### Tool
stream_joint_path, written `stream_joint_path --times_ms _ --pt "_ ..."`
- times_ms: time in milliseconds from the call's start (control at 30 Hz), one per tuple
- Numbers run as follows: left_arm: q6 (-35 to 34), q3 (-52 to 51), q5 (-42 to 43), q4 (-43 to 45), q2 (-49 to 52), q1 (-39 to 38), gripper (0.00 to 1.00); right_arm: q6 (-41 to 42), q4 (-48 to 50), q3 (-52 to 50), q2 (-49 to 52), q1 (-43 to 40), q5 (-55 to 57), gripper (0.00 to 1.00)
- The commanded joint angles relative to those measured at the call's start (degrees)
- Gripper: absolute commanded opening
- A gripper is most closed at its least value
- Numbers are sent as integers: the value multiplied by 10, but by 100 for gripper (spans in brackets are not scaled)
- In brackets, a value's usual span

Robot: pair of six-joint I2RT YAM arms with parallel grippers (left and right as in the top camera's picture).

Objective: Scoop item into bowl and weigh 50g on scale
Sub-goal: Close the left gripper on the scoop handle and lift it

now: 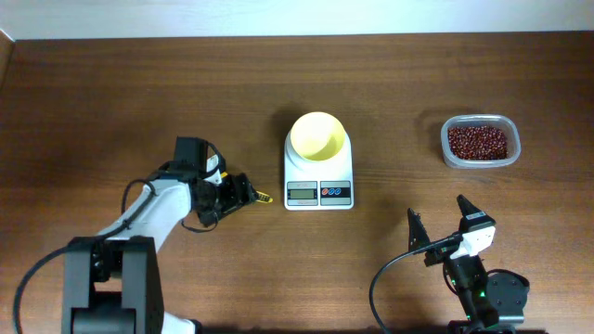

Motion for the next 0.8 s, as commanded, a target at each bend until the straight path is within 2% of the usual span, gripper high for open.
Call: stream_joint_path --times_ms 0,167,200,267,333,367,400,433,467,500,533,633,767 --pt "5 -1 -132 -42 38 9 89 2 -1 -4 -2 6 5 99" --pt "5 8 -144 -7 37 9 84 2 -1 -4 -2 6 5 99" --pt "5 8 -144 10 37 9 79 2 -1 -4 -2 6 5 99" --pt "5 8 -130 52 37 9 77 2 -1 -4 -2 6 5 99" --pt "6 8 -112 86 37 12 71 2 -1 -4 -2 6 5 99" --pt "35 12 -112 90 37 18 70 2 -1 -4 -2 6 5 98" --pt "68 17 -114 90 37 25 72 2 -1 -4 -2 6 5 99" --pt "89 26 -113 82 37 35 78 2 -1 -4 -2 6 5 99" --pt "89 38 -102 65 35 43 81 2 -1 -4 -2 6 5 99" --pt "101 53 -63 48 30 53 93 2 -1 -4 -2 6 5 99" --pt "142 72 11 36 21 64 100 2 -1 -4 -2 6 5 99" --pt "162 99 108 -5 -16 71 99 2 -1 -4 -2 6 5 99" --pt "158 99 113 -83 -49 36 99 2 -1 -4 -2 6 5 99"
